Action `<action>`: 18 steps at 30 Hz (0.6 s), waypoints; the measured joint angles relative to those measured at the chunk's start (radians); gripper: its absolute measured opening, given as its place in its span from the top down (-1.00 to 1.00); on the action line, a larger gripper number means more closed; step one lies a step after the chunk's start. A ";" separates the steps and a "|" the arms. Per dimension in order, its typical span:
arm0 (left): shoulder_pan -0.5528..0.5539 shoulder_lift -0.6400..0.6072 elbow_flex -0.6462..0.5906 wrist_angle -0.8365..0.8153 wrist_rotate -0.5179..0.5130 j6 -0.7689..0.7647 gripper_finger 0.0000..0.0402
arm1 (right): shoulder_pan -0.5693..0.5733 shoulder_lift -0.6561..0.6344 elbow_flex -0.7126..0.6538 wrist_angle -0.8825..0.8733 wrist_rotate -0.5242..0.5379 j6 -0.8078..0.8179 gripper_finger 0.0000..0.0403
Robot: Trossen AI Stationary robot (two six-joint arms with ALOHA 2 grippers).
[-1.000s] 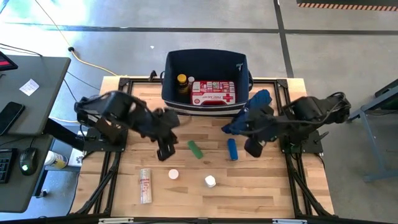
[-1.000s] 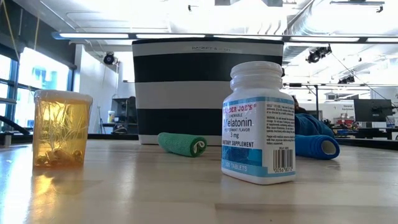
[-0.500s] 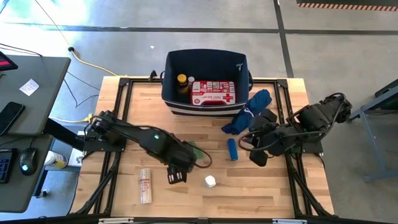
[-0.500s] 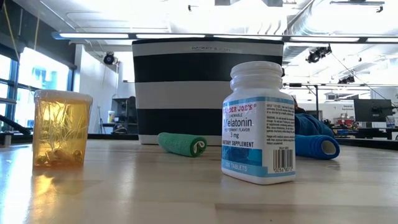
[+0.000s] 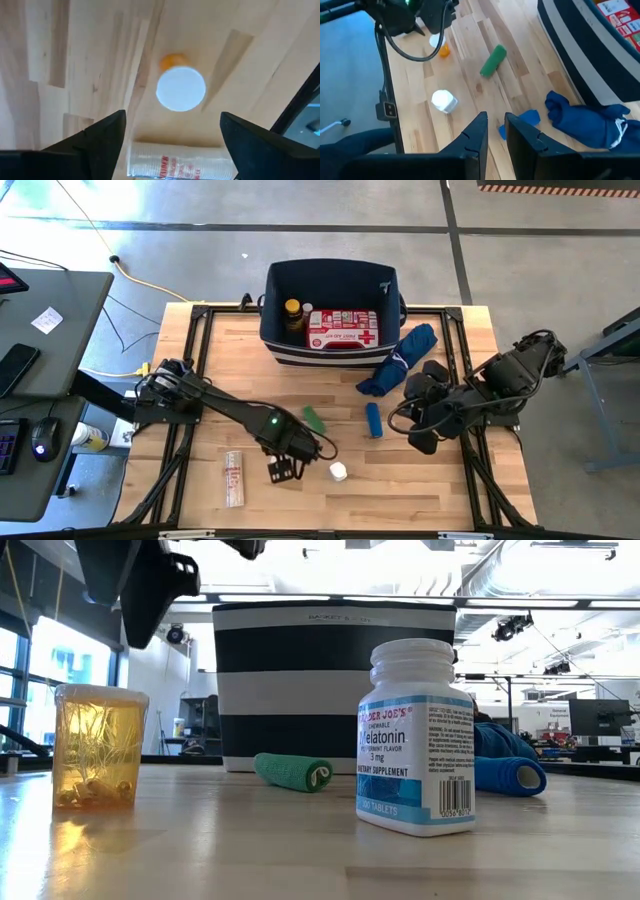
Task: Pick & place medical supplies in basket/bin
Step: Put the orange pill bottle into the blue bin
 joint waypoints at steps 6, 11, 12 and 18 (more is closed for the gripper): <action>0.000 0.000 -0.017 0.088 0.011 -0.017 -0.89 | -0.001 0.000 0.000 -0.029 -0.018 0.007 0.71; 0.000 0.000 -0.084 0.139 0.010 -0.049 -0.90 | -0.001 0.000 0.000 -0.030 -0.038 0.014 0.71; 0.000 0.000 -0.094 0.144 0.009 -0.050 -0.90 | -0.001 0.000 0.000 -0.030 -0.038 0.019 0.71; 0.000 -0.001 -0.120 0.154 -0.012 -0.050 -0.88 | -0.004 0.000 0.000 -0.032 -0.045 0.020 0.71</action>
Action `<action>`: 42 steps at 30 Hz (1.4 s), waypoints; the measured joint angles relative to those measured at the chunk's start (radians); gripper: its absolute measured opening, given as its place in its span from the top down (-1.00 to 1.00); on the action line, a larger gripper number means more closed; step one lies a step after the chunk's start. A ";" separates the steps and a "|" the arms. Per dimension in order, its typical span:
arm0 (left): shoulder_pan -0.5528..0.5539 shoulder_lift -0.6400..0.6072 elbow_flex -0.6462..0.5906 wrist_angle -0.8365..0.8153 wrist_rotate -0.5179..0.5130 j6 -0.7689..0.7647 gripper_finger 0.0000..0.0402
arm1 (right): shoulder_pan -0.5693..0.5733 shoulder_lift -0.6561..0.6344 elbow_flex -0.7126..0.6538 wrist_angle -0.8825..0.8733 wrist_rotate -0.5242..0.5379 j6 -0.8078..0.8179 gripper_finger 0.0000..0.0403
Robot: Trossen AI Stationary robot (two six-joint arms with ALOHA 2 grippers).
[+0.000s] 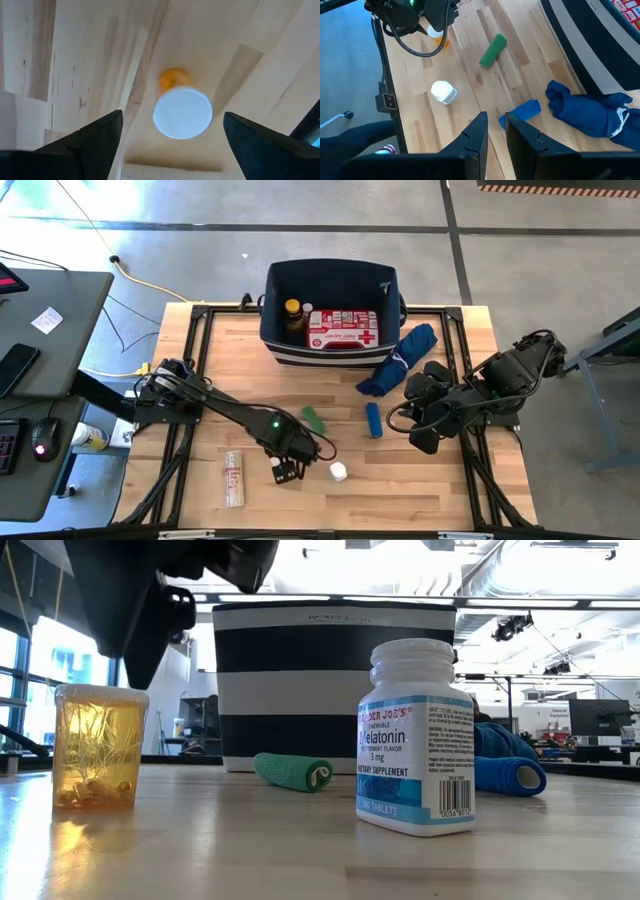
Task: Pick & place medical supplies in basket/bin
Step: Put the orange pill bottle into the blue bin
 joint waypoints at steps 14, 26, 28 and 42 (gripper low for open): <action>-0.005 0.000 -0.060 0.076 0.011 0.023 -0.87 | -0.032 0.000 0.000 -0.001 0.000 0.002 0.71; -0.017 0.000 -0.060 0.067 0.036 0.032 -0.87 | -0.041 0.000 0.000 -0.001 0.000 -0.009 0.71; -0.023 0.000 -0.060 0.069 0.026 0.035 -0.87 | -0.042 0.000 0.000 -0.001 0.000 -0.009 0.71; -0.020 0.000 -0.114 0.119 0.004 0.057 -0.71 | -0.040 0.000 0.000 -0.008 0.003 -0.017 0.71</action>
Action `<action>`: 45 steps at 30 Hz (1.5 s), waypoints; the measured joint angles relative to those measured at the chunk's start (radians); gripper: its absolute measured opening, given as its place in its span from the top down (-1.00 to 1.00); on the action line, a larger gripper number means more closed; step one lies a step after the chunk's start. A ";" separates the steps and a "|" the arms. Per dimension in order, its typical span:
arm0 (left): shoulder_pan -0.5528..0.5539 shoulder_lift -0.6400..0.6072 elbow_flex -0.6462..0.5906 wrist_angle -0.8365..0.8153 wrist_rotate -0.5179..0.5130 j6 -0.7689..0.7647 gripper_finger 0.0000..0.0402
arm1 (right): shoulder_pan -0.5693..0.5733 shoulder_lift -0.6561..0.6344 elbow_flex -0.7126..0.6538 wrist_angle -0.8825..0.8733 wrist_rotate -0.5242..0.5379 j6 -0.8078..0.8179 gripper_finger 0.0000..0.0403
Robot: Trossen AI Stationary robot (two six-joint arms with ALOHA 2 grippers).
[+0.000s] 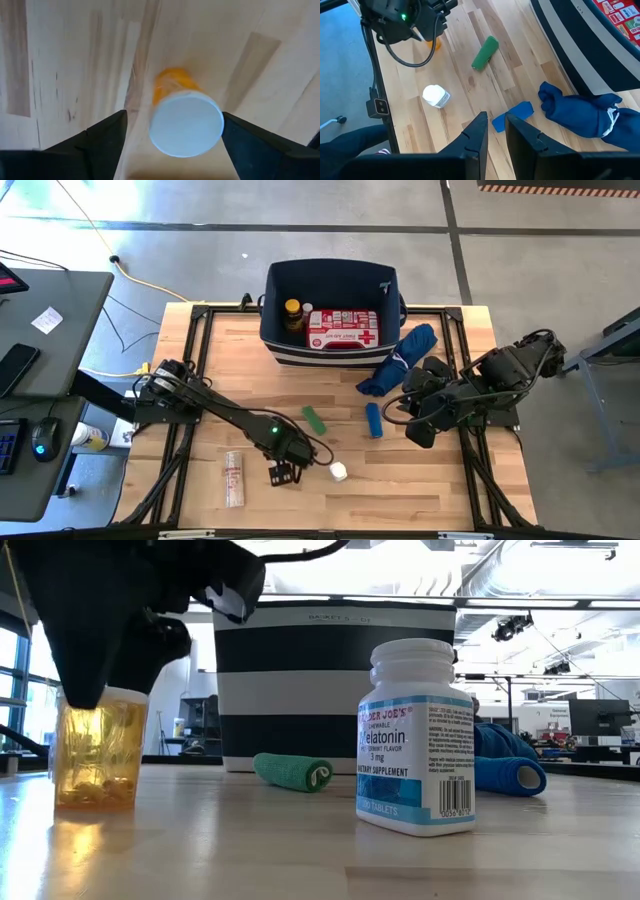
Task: Pick & place medical supplies in basket/bin
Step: Put the orange pill bottle into the blue bin
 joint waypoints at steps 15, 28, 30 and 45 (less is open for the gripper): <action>0.000 0.000 -0.009 0.010 0.010 -0.001 -0.43 | 0.001 0.000 0.000 -0.020 0.000 0.000 0.71; 0.000 0.000 -0.009 0.010 0.079 -0.001 -0.25 | 0.001 0.000 0.000 -0.020 0.012 0.000 0.71; 0.000 0.000 -0.008 0.009 0.093 -0.001 -0.28 | 0.001 0.000 0.000 -0.020 0.013 0.000 0.71; 0.115 -0.006 0.310 -0.206 -0.001 0.154 -0.25 | 0.001 0.000 0.000 -0.019 0.019 -0.008 0.71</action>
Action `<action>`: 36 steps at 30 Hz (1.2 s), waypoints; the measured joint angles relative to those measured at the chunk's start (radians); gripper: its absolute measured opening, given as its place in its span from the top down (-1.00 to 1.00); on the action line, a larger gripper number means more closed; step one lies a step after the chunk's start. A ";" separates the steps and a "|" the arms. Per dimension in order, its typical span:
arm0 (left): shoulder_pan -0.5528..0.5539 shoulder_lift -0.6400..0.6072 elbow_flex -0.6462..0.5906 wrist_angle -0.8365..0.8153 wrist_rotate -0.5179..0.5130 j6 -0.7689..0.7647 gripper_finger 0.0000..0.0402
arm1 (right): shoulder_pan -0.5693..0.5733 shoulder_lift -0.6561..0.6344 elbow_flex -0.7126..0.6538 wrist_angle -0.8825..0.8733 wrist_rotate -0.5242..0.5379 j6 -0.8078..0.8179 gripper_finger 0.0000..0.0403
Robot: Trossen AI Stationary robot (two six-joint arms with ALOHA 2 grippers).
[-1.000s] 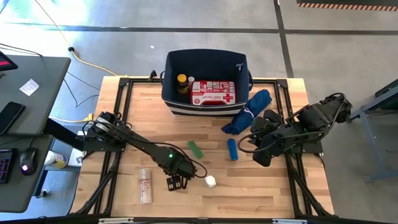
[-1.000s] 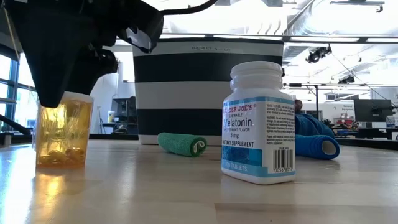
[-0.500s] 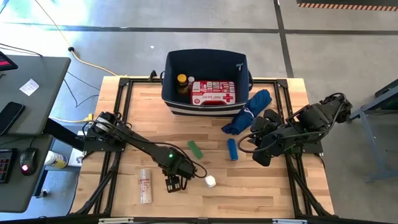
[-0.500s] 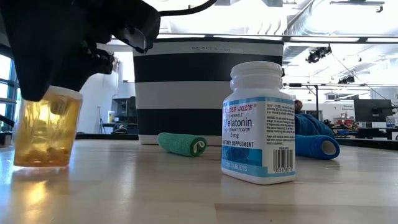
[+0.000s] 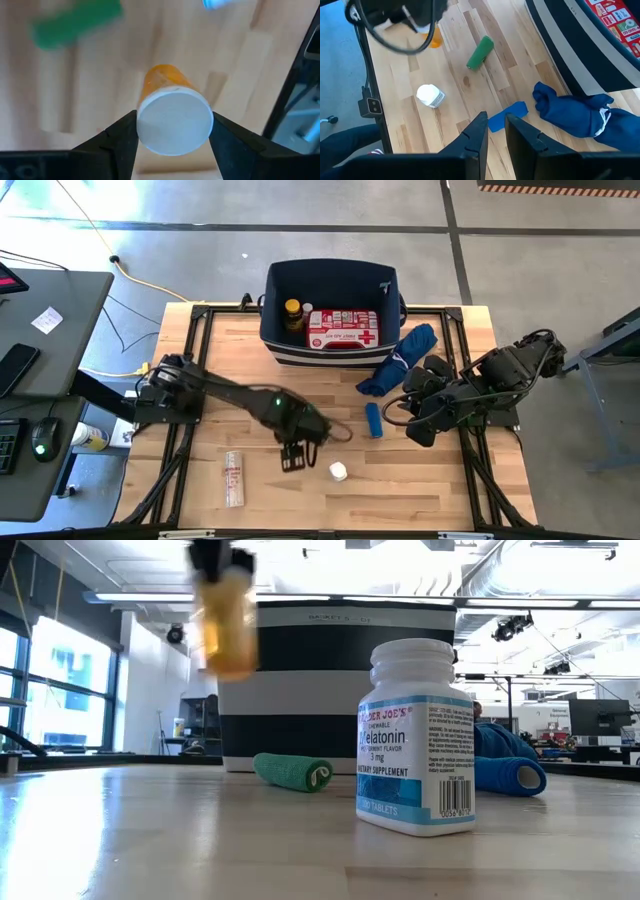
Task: Pick & place medical supplies in basket/bin
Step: Put the orange pill bottle into the blue bin
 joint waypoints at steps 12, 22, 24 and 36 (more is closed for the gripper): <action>0.203 0.000 0.409 -0.170 -0.199 0.262 -0.23 | 0.000 0.000 0.000 0.000 0.018 0.031 0.71; 0.429 -0.001 0.570 -0.195 -0.269 0.507 -0.34 | -0.001 0.000 0.000 0.000 0.080 0.062 0.71; 0.474 -0.002 0.591 -0.192 -0.273 0.550 -0.31 | -0.001 0.000 0.000 0.000 0.087 0.071 0.71; 0.700 -0.001 0.596 -0.198 -0.234 0.771 -0.35 | -0.085 -0.001 0.000 0.000 0.104 0.112 0.71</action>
